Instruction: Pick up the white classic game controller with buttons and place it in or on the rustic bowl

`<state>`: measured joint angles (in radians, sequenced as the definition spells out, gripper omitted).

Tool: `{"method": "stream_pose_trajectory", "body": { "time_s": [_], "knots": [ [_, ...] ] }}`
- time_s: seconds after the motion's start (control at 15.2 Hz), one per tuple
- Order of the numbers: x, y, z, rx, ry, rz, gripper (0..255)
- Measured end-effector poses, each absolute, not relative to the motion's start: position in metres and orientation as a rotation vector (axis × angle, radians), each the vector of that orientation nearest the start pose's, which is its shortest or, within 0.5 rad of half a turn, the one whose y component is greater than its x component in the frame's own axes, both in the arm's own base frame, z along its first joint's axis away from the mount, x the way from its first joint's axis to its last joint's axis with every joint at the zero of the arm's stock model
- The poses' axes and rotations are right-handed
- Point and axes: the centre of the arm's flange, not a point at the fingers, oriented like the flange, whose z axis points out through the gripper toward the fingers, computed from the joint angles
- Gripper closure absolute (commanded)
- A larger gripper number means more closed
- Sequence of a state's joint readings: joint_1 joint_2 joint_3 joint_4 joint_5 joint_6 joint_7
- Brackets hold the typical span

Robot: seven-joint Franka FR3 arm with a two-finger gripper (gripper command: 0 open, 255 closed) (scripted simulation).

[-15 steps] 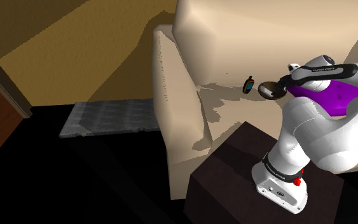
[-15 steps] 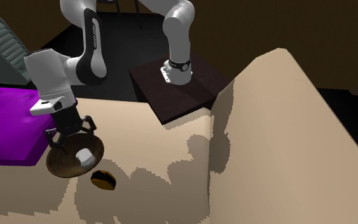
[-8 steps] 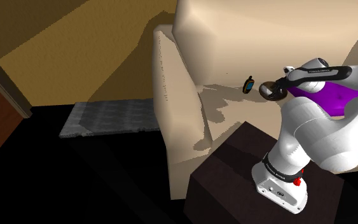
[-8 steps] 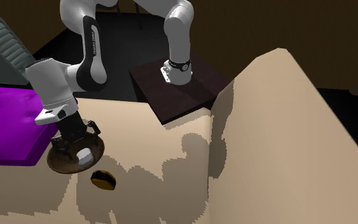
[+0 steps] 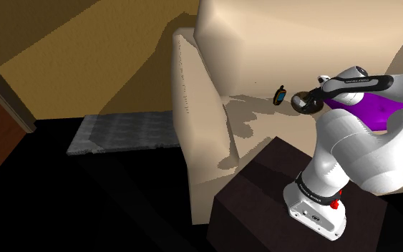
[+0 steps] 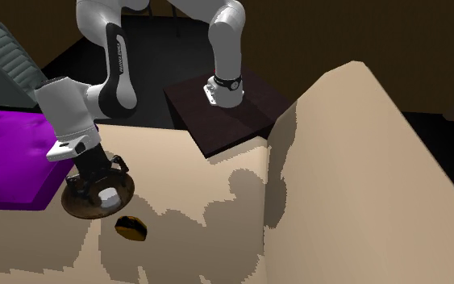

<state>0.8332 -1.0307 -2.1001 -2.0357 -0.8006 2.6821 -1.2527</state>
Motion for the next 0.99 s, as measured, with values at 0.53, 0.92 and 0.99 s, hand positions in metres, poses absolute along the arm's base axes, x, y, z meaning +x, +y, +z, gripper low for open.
{"method": "stream_pose_trajectory", "body": {
  "time_s": [0.53, 0.92, 0.99],
  "knots": [
    [0.189, -0.571, 0.184, -3.162, -0.591, -0.795, 255],
    [0.188, -0.57, 0.2, -3.162, -0.591, -0.794, 255],
    [0.189, -0.571, 0.206, -3.162, -0.591, -0.794, 255]
  ]
}}
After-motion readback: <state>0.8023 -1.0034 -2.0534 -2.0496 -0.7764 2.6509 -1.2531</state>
